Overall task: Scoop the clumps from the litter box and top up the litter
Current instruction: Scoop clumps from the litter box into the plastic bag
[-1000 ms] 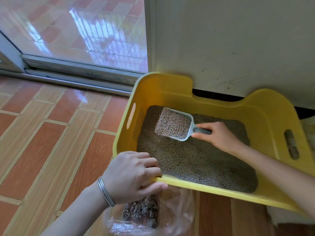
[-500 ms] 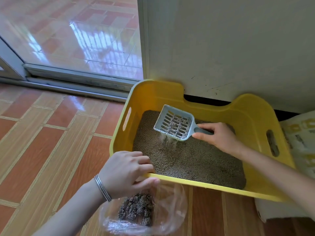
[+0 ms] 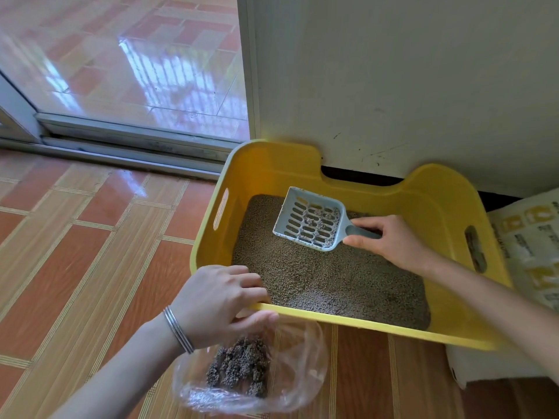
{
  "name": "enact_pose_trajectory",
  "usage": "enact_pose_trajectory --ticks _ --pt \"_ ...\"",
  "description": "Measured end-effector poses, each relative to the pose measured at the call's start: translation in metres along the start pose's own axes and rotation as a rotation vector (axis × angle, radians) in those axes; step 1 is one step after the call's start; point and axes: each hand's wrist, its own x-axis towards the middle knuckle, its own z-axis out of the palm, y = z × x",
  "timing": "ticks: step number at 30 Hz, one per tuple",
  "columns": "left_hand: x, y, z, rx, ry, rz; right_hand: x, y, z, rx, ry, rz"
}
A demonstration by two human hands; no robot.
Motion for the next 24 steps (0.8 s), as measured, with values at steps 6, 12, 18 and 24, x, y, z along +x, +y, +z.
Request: enact_pose_trajectory --ticks 6,12,18,24 --pt "-0.0005 -0.0001 0.0010 0.005 -0.018 -0.001 -0.0042 -0.0018 0.0019 0.019 -0.068 0.003" --pt "-0.0009 -0.0006 0.0006 -0.011 -0.026 0.000 -0.0061 -0.0012 0.0032 0.010 -0.083 0.014" --pt "-0.0012 0.0005 0.0006 -0.038 -0.034 -0.011 -0.0057 0.0018 0.0045 0.017 -0.096 0.038" --pt "-0.0011 -0.0002 0.0003 -0.047 -0.046 -0.010 -0.0071 -0.0018 0.0056 -0.001 -0.117 0.033"
